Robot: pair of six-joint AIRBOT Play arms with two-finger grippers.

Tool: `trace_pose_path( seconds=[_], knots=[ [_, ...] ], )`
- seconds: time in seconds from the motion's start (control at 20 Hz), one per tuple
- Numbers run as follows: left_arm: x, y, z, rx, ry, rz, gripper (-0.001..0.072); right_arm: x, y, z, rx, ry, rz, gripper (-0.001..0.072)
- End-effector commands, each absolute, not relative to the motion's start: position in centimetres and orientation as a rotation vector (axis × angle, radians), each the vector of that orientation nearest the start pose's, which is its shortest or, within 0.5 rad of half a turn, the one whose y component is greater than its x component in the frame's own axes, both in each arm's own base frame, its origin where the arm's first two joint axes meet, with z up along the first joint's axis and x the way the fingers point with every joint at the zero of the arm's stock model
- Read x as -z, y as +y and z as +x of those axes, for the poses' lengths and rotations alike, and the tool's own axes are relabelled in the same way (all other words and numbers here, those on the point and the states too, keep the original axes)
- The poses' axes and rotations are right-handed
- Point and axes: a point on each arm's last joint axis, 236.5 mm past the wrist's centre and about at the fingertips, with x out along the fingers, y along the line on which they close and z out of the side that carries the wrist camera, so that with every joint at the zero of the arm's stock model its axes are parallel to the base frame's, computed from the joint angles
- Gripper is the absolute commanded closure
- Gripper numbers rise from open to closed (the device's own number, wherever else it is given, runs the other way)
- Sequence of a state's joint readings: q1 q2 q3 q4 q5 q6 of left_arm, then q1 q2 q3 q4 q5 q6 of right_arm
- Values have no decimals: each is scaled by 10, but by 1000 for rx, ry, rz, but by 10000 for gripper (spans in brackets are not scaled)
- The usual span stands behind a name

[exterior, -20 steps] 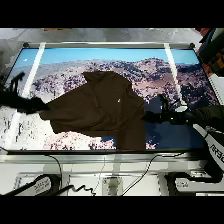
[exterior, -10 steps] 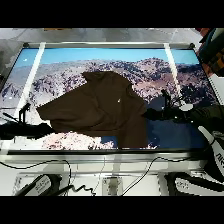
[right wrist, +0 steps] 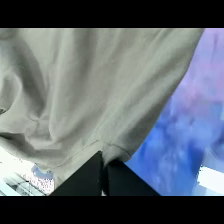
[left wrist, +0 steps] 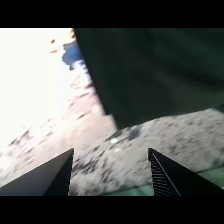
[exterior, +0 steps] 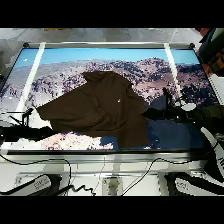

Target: Fold the clothes and pants, and hang the long-sleeved shirts on hangers.

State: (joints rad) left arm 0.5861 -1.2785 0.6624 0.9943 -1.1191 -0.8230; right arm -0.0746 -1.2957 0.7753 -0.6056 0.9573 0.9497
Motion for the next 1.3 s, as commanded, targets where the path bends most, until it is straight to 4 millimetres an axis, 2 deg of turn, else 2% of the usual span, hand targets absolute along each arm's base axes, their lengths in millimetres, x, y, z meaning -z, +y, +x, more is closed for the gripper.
trace_pose_path(
  seconds=[0.0, 0.05, 0.15, 0.25, 0.35, 0.45, 0.55, 0.65, 0.8, 0.9, 1.0, 1.1, 1.15, 1.25],
  knots=[
    [111, 35, 297, 304, 1231, -497, 180, 38, 133, 356, -542, 1144, 545, 700],
    [110, 39, 305, 292, 1198, -488, 191, 38, 133, 356, -541, 1144, 545, 699],
    [106, 44, 317, 268, 1153, -487, 321, 38, 133, 356, -541, 1144, 545, 699],
    [103, 42, 318, 279, 1150, -494, 446, 38, 133, 357, -538, 1141, 544, 700],
    [95, 30, 312, 346, 1170, -515, 670, 37, 132, 359, -537, 1133, 539, 700],
    [73, 21, 314, 440, 1171, -513, 697, 23, 131, 368, -544, 1095, 522, 700],
    [40, 23, 327, 500, 1130, -472, 698, -11, 129, 387, -559, 1004, 482, 700],
    [-17, 27, 353, 543, 1009, -412, 698, -61, 126, 407, -575, 881, 413, 700],
    [-138, 29, 393, 559, 705, -286, 698, -152, 112, 423, -562, 678, 228, 700],
    [-221, 22, 402, 560, 501, -207, 698, -211, 100, 419, -520, 553, 124, 700],
    [-295, 16, 399, 534, 306, -161, 698, -273, 88, 405, -463, 422, 26, 700],
    [-352, 18, 388, 472, 140, -139, 698, -330, 83, 377, -428, 291, -39, 700],
    [-375, 19, 379, 438, 71, -128, 698, -353, 84, 361, -426, 234, -55, 700],
    [-405, 17, 357, 389, -9, -83, 698, -391, 87, 326, -422, 131, -85, 700]
  ],
)
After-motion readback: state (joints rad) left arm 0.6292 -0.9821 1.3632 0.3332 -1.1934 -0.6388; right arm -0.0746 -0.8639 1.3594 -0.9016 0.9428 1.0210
